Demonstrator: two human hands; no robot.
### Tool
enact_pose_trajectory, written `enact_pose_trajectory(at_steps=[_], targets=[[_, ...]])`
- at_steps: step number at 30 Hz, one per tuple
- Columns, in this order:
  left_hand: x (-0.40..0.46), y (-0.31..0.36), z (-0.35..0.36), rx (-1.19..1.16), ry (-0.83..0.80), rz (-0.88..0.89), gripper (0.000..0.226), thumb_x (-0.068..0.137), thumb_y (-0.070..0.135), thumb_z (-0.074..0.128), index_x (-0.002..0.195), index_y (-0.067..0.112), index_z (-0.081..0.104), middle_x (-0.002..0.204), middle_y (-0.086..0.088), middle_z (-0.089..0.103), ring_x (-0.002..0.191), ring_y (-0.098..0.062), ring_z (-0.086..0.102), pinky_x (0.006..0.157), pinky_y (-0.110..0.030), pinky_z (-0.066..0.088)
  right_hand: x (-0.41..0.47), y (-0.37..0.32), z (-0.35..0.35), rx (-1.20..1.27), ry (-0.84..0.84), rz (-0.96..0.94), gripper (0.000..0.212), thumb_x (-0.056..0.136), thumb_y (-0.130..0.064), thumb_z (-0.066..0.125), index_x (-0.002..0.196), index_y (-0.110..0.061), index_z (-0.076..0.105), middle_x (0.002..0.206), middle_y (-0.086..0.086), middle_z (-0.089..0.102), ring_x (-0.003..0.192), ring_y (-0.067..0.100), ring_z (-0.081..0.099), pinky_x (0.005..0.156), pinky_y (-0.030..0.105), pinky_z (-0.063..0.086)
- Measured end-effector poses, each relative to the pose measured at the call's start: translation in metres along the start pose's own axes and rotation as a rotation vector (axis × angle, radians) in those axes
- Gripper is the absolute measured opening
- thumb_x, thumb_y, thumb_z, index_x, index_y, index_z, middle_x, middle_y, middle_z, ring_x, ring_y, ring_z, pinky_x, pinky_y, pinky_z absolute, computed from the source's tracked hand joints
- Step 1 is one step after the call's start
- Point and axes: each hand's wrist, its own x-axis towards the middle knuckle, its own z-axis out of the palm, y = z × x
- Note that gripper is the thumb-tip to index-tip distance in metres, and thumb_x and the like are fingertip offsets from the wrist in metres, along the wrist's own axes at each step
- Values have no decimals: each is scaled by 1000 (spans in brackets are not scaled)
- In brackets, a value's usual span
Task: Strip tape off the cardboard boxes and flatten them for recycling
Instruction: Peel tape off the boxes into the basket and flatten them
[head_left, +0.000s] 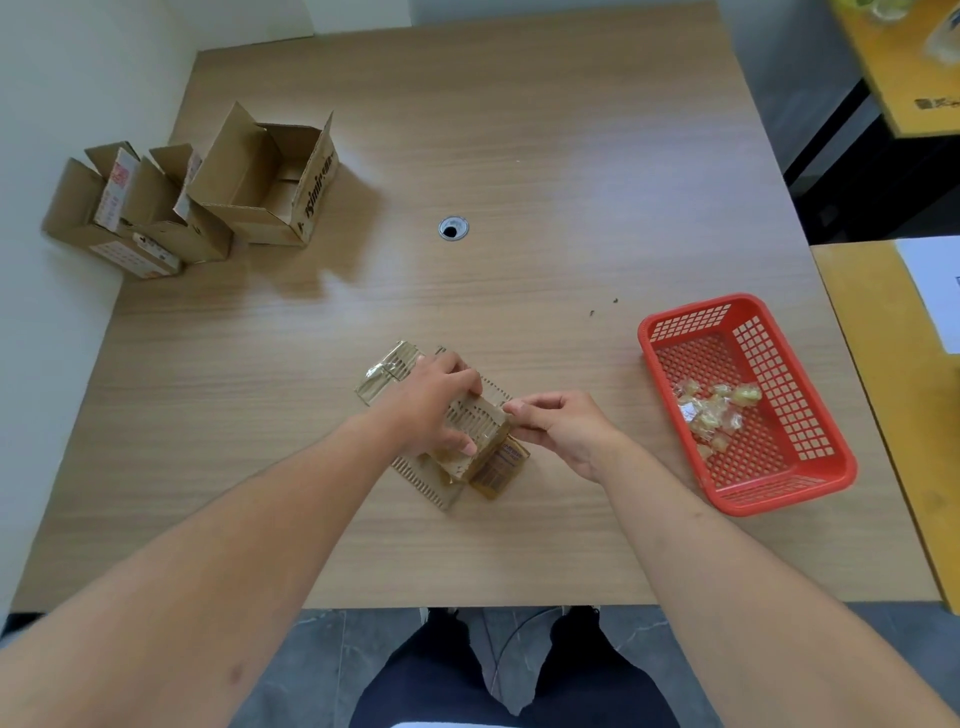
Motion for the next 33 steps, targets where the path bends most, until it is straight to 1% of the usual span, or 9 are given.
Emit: enact_pose_trajectory(at_steps=[3,5,10,14,18,22,25,29,33], targets=[[-2,13,-4,173,17,-63,76,63,57,89,132,45,60,151,-1,27,143,-31,15,119,-53,25,3,5,-1,135,73,20,21,80,15,76,98,5,72,92,21,74,83,27,73,82,34,63],[-3,29,-6,294,15,-238,87,64,60,87,142,54,48,160,-9,9,147,-43,4,124,-56,9,4,6,-1,198,59,70,26,80,17,75,102,6,69,92,21,74,79,25,74,78,31,63],[-1,52,1,134,-116,-563,108,77,41,87,158,47,15,164,-27,-7,148,-57,6,121,-59,23,4,-3,-7,-129,-26,162,9,84,-2,81,89,-7,75,78,5,73,65,11,65,70,28,59],[-1,44,2,-43,-121,-520,110,80,33,85,158,52,9,166,-19,-20,152,-49,-8,121,-55,25,5,-10,-8,-227,33,75,10,87,4,77,88,-5,72,83,9,71,71,16,67,75,33,64],[-11,29,10,-83,-57,-464,108,81,39,83,155,57,6,167,-8,-21,154,-39,-10,121,-57,24,17,-2,-11,-687,275,-91,27,87,-3,68,70,-24,73,82,3,76,81,25,75,82,42,63],[-15,28,16,-74,-7,-435,106,85,51,76,159,50,1,168,-7,-18,155,-36,-8,123,-53,21,8,-8,-9,-709,290,-215,9,86,-17,79,86,-26,80,77,-9,72,75,8,65,75,17,51],[-15,36,25,13,45,-432,98,88,68,61,160,45,-3,169,-10,-16,156,-36,-5,123,-49,17,1,-15,-5,-614,326,-315,13,83,-17,84,94,-24,82,78,-9,74,71,2,64,68,2,43],[-1,53,33,69,102,-436,91,91,74,50,160,45,-1,169,-13,-12,156,-38,-3,122,-49,15,-7,-28,-16,-531,418,-395,27,80,-10,85,104,-20,80,74,-11,71,67,3,66,80,19,55],[20,72,34,66,118,-403,86,92,73,47,160,43,2,169,-16,-10,155,-43,-3,122,-52,15,-20,-44,-49,-595,618,-497,13,86,-12,77,97,-17,80,88,-3,75,78,10,69,82,25,55]])
